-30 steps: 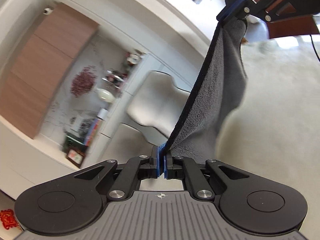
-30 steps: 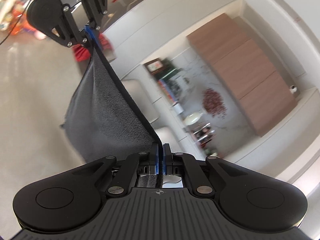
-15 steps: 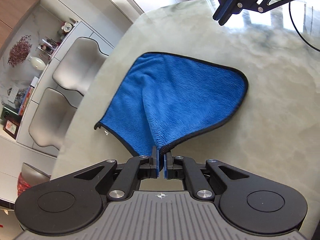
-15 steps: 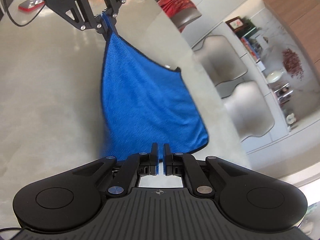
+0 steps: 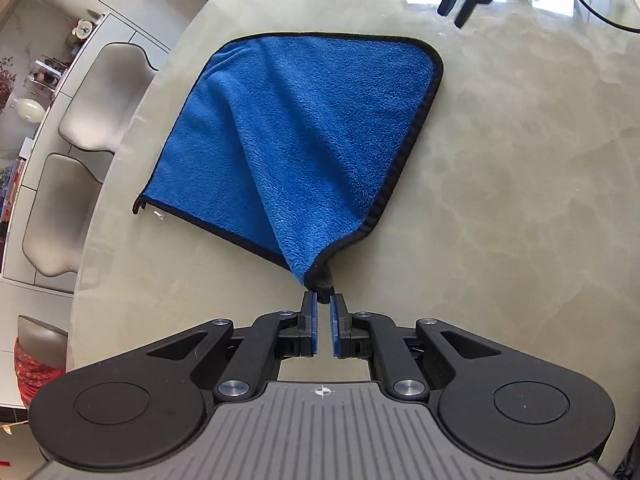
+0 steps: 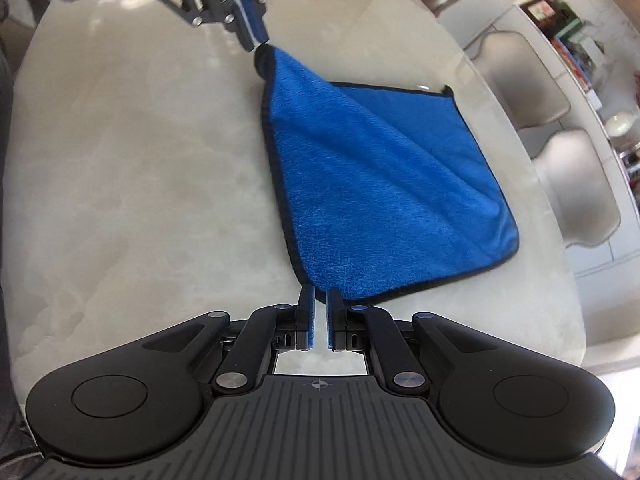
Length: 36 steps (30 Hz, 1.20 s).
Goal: Fold towel
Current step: 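Lower the hanging towel flat onto the table and open both grippers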
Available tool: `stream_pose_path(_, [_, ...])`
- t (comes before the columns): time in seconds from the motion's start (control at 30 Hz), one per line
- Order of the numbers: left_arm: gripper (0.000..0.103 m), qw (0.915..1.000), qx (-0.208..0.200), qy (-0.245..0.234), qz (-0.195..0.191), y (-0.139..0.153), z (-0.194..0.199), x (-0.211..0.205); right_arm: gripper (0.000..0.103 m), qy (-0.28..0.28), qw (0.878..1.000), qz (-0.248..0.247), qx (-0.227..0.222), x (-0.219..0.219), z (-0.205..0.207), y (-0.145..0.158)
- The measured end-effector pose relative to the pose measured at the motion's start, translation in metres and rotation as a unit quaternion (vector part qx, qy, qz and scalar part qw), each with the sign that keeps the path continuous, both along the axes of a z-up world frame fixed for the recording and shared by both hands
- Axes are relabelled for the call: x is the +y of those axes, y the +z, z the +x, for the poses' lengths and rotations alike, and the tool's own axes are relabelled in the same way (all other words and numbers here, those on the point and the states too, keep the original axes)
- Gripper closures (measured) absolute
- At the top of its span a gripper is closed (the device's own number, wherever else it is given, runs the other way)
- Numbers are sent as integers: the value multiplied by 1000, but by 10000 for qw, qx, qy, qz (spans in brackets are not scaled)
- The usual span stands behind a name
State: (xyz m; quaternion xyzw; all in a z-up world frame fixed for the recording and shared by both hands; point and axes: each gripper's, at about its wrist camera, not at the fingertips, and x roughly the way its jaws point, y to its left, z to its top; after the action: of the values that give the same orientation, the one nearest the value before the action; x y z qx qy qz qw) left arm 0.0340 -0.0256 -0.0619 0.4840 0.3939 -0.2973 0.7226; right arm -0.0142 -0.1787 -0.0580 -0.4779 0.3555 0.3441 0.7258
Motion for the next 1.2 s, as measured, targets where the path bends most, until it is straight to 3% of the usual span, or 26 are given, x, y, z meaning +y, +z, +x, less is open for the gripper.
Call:
stream_pose_path(0.07, [92,10000,1,0,-2,-3,1,0,74,52,10000,-17,26,5,5,-7])
stream_pose_path(0.23, [88,10000,-12,56,5,-10,6,0,74,20,9997,149,200,14,19,-20])
stream_pose_path(0.53, [87,9998,111,181,-56,-15,16,2,74,271,9993,-18,238,14,32,-31])
stream_pose_path(0.73, [86,9996,166,224,-85,-17,20,1,74,391,9980,26,506,13,48,-29])
stream_pose_path(0.83, [85,9993,217,281,-132,-18,23,2,86,423,9969,71,662,13,52,-28])
stream_pose_path(0.87, [84,9992,230,298,-142,-18,24,2,95,447,9966,76,691,14,53,-29])
stream_pose_path(1.2, [83,9991,200,283,-230,-16,25,-2,99,547,9948,-197,831,8,53,-12])
